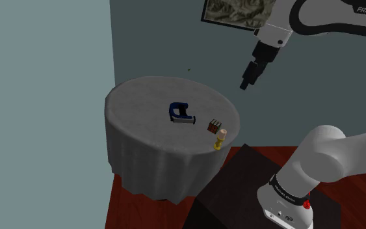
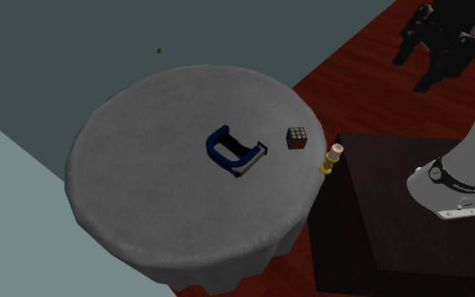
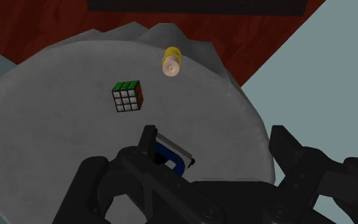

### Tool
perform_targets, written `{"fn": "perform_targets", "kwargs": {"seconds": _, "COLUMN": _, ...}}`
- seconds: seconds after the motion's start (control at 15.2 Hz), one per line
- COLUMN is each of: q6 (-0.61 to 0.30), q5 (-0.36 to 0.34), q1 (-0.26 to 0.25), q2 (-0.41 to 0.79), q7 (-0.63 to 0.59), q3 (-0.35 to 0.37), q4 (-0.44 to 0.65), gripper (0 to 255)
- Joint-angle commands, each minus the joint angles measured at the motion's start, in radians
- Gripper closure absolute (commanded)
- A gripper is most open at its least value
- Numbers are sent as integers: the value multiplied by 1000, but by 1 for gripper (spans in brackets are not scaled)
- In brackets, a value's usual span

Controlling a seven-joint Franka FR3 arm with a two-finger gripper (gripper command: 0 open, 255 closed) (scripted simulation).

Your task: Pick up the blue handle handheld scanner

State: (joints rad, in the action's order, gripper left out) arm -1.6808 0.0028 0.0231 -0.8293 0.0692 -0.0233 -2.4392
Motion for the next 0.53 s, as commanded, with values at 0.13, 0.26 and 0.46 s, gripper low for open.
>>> {"fn": "perform_targets", "kwargs": {"seconds": 0.13, "q6": -64, "q5": 6, "q1": 8, "q2": 64, "q7": -31, "q3": 9, "q4": -6, "gripper": 0}}
{"fn": "perform_targets", "kwargs": {"seconds": 0.26, "q6": -127, "q5": 10, "q1": 16, "q2": 132, "q7": -62, "q3": 18, "q4": -6, "gripper": 0}}
{"fn": "perform_targets", "kwargs": {"seconds": 0.46, "q6": -216, "q5": 16, "q1": 29, "q2": 240, "q7": -108, "q3": 29, "q4": 5, "gripper": 0}}
